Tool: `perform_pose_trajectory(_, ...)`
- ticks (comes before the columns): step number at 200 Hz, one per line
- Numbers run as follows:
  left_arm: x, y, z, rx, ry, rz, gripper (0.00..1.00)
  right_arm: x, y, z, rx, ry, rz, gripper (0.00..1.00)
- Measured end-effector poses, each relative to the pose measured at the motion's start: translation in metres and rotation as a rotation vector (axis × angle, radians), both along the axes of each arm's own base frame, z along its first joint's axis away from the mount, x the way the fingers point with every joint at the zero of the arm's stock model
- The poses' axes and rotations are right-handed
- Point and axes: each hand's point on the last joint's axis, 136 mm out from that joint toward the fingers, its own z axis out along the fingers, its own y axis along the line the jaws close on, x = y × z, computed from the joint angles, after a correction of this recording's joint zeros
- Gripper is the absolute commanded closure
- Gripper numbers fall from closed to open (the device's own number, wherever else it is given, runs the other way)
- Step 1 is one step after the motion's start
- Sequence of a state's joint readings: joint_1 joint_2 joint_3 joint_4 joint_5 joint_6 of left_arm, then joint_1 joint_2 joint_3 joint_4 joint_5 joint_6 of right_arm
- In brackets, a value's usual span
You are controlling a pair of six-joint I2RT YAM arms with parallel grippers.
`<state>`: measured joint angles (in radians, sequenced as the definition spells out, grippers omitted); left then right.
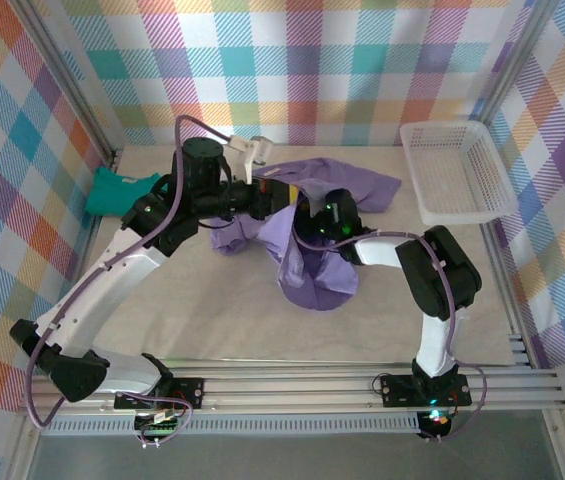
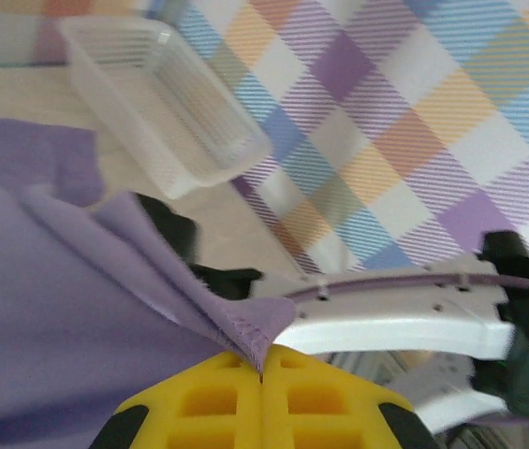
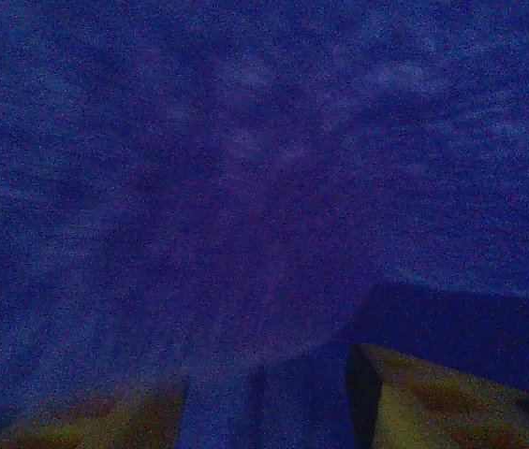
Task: Fold the inside-out t-shirt
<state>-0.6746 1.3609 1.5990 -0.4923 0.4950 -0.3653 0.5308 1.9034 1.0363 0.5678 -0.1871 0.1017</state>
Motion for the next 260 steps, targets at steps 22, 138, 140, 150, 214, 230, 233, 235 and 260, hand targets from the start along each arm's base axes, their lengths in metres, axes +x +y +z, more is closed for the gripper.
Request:
perform_pose_trajectory(22, -0.015, -0.023, 0.014, -0.028, -0.009, -0.108, 1.0, 0.016, 0.01, 0.005, -0.054, -0.026, -0.028, 0.5)
perform_pose_trajectory(138, 0.011, -0.011, 0.093, 0.0, -0.292, 0.018, 1.0, -0.007, 0.002, -0.072, -0.381, 0.178, -0.05, 0.39)
perform_pose_trajectory(140, 0.013, -0.011, 0.093, 0.004, -0.295, 0.024, 1.0, -0.009, 0.001, -0.074, -0.387, 0.184, -0.048, 0.39)
perform_pose_trajectory(150, 0.022, -0.007, 0.093, 0.025, -0.31, 0.057, 1.0, -0.015, -0.003, -0.081, -0.417, 0.216, -0.037, 0.38)
perform_pose_trajectory(214, 0.05, 0.013, 0.087, 0.128, -0.371, 0.183, 1.0, -0.06, -0.023, -0.081, -0.524, 0.366, 0.058, 0.22)
perform_pose_trajectory(230, 0.05, 0.014, 0.089, 0.126, -0.376, 0.185, 1.0, -0.065, -0.026, -0.087, -0.556, 0.407, 0.061, 0.22)
perform_pose_trajectory(233, 0.05, 0.014, 0.09, 0.125, -0.377, 0.186, 1.0, -0.064, -0.027, -0.087, -0.562, 0.412, 0.059, 0.22)
perform_pose_trajectory(235, 0.05, 0.015, 0.091, 0.123, -0.378, 0.187, 1.0, -0.064, -0.027, -0.089, -0.568, 0.417, 0.059, 0.22)
perform_pose_trajectory(260, 0.046, 0.023, 0.11, 0.097, -0.402, 0.196, 1.0, -0.055, -0.029, -0.105, -0.628, 0.448, 0.038, 0.25)
